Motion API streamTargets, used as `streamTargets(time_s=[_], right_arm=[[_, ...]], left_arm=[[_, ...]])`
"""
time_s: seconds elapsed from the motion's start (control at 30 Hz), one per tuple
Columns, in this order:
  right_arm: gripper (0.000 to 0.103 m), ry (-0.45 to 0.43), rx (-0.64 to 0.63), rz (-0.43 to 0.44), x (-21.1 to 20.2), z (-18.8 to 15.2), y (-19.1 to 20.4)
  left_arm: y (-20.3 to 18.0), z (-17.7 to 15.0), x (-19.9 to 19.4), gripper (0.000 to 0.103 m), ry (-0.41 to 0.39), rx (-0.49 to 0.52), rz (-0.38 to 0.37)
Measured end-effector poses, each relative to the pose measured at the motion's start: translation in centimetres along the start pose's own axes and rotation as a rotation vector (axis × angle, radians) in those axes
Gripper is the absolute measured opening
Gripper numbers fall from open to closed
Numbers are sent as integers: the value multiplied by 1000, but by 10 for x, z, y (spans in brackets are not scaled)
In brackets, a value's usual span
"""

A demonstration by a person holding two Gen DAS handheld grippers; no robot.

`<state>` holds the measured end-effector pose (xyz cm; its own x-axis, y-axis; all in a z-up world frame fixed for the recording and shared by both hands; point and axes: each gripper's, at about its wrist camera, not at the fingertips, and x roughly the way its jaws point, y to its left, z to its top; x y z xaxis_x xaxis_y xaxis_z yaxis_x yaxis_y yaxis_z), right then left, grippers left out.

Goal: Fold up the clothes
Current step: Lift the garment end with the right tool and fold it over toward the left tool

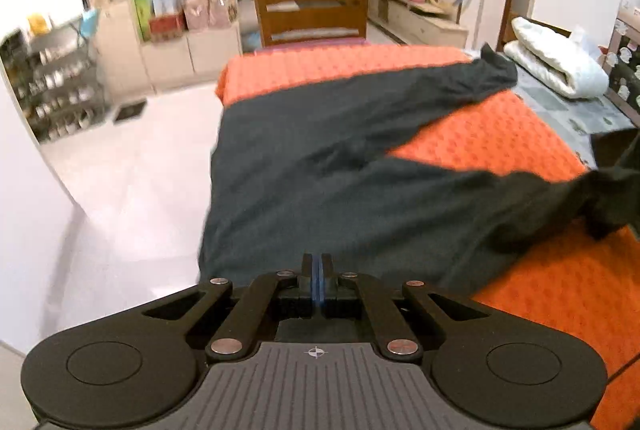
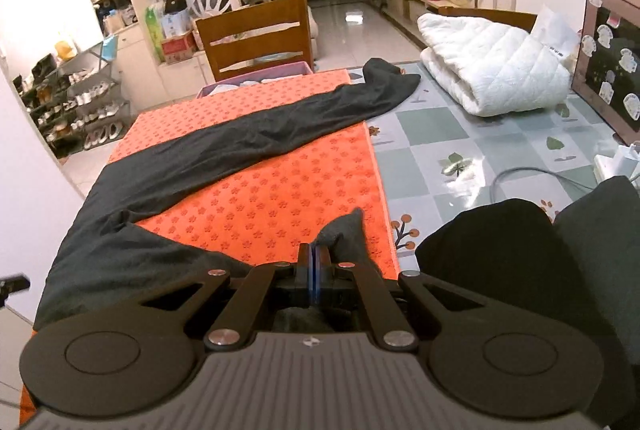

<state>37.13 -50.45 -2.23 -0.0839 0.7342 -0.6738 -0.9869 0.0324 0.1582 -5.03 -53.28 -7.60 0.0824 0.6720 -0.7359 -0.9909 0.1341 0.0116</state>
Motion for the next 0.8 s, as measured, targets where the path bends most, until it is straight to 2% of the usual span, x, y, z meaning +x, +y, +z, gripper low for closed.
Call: streamTargets(time_s=[0.13,0.23,0.3,0.47,0.67,0.73,0.8], right_arm=[[2,-74,-6,-80,-29,5,-2],[2,-81,-1,-130,-47,7,-13],[2,-51,2,-144,-47,-1,-20],[2,61,-32,-92,-23,-36,-8],[3,278,-143,95,6,-87,30],[3,316,-177,130,5,-96,41],[6,318,-181,148,0,-93,38]], left_arm=[[5,-13,0,6,41,-17,-49],[-5,-13,3,9,39,-1,-105],[-13,-10,4,11,36,25,-133],[-32,-1,6,19,27,95,-188],[-35,2,8,24,33,129,-192],[-33,1,9,25,42,128,-182],[-31,0,11,26,50,123,-171]])
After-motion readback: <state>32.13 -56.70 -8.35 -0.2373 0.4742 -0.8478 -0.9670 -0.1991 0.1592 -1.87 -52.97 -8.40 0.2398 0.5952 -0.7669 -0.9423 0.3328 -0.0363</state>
